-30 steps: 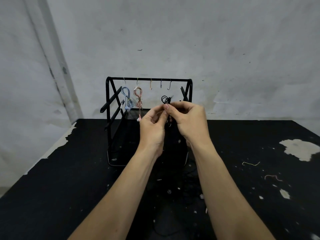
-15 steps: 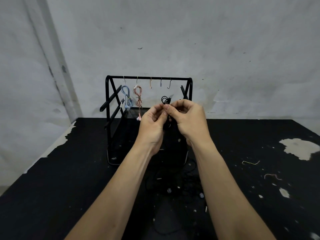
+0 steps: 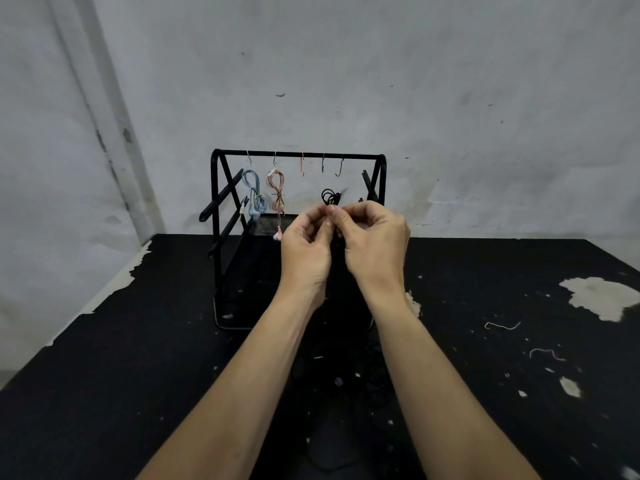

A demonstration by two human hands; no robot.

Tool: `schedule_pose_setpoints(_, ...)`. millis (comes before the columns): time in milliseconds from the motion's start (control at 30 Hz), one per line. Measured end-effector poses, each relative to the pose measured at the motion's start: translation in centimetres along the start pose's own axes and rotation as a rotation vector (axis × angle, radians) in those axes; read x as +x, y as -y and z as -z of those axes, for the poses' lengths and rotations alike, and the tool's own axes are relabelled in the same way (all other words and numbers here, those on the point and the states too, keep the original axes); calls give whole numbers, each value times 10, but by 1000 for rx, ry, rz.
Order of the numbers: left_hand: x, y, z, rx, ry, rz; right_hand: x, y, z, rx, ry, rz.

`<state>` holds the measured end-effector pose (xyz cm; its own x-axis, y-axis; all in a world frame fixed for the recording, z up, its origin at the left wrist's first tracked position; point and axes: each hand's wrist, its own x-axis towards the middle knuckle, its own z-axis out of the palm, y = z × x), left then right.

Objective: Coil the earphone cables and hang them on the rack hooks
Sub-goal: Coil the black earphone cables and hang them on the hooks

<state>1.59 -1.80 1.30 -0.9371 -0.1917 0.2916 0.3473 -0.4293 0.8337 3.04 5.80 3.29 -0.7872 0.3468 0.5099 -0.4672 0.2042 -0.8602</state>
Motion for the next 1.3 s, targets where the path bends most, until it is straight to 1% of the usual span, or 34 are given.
schedule_pose_setpoints(100,-1,-3,1,20,-8,15,3,-2,1,78,45,-77)
schedule_pose_setpoints(233,-4,-9,5,22,62,83,14,-5,16,144,211,-228)
schedule_pose_setpoints(300,-4,-13,7,12,97,116,15,-3,22,156,267,-244)
schedule_pose_setpoints(400,-5,-20,7,-5,134,151,17,0,28,163,285,-260)
schedule_pose_setpoints(533,-4,-27,9,-73,121,188,21,3,32,248,313,-307)
schedule_pose_setpoints(633,-3,-29,12,-68,147,190,22,8,35,300,328,-346)
schedule_pose_setpoints(767,-5,-32,10,-45,164,174,22,9,36,264,323,-301)
schedule_pose_setpoints(933,-4,-35,10,76,158,59,20,7,35,40,338,-110)
schedule_pose_setpoints(1000,-3,-37,11,114,147,42,20,7,34,4,329,-69)
schedule_pose_setpoints(1067,-2,-39,12,120,149,55,21,8,35,9,357,-71)
schedule_pose_setpoints(1167,2,-41,16,87,156,99,21,9,38,91,437,-132)
schedule_pose_setpoints(1300,2,-42,16,83,185,111,19,10,35,103,376,-123)
